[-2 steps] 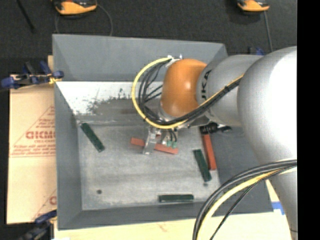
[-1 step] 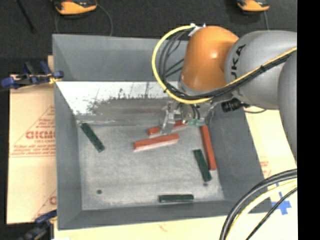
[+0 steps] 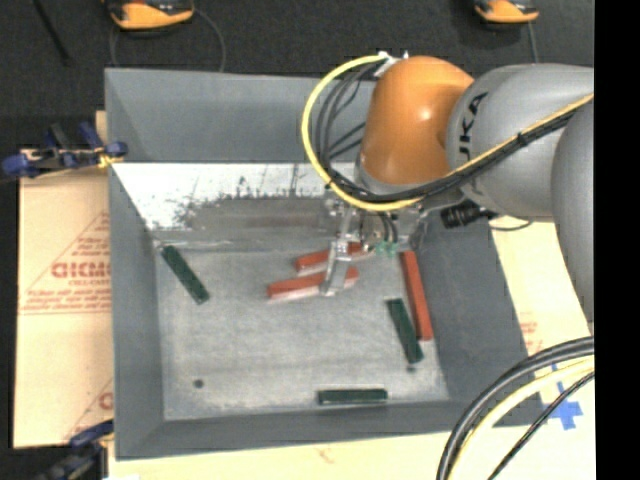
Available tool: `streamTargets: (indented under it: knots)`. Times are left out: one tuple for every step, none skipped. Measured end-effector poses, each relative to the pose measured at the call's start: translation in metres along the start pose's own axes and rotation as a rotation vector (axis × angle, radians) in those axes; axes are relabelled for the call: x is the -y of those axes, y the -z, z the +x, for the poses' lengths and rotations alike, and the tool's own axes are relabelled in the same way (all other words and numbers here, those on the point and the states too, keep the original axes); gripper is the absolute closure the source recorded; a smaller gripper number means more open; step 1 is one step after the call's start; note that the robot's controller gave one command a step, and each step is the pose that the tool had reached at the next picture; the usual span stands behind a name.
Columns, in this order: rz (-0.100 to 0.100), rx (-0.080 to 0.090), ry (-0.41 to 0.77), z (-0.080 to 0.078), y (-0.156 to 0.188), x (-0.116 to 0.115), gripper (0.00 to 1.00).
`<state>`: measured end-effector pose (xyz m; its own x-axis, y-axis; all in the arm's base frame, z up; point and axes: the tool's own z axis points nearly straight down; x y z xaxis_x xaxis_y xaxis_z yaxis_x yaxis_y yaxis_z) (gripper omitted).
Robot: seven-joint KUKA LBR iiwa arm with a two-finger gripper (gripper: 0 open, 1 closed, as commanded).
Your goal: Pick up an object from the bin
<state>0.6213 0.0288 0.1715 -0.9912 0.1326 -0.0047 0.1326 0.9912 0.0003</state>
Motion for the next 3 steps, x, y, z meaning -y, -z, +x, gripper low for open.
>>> streamTargets:
  knots:
    - [-0.002,0.001,-0.372,0.016,-0.099,0.016,0.00]
    - [0.007,-0.016,-0.326,-0.024,-0.101,-0.043,0.00]
    - [0.001,0.000,-0.329,-0.026,-0.100,-0.041,1.00]
